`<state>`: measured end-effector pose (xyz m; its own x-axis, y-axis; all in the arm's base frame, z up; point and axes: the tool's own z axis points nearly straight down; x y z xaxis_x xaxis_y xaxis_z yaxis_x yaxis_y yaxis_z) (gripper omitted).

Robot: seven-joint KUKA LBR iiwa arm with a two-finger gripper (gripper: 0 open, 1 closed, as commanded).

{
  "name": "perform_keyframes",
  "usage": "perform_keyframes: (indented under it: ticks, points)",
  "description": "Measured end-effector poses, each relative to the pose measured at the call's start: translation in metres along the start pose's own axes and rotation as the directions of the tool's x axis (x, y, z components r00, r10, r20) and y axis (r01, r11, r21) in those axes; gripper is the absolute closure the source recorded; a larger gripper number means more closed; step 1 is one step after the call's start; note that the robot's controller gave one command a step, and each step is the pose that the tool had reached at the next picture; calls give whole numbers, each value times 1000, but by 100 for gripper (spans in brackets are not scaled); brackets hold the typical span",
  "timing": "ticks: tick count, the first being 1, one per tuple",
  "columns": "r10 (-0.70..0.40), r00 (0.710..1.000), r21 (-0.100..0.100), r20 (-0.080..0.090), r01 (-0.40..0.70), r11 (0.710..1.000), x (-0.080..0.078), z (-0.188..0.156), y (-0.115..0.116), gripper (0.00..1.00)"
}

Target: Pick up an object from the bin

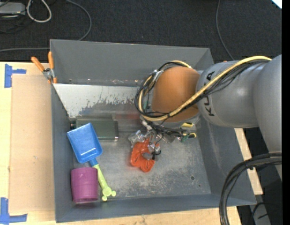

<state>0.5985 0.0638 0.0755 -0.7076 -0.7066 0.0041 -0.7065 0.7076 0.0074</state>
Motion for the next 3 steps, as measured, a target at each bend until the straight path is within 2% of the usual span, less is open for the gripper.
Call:
perform_keyframes:
  ticks: [1,2,3]
  points:
    - [2,1000,-3,-2,-2,1000,1,-12,2,100]
    - [3,1000,0,2,-3,1000,0,-38,1,100]
    - [6,1000,-5,-3,-6,1000,1,-71,3,100]
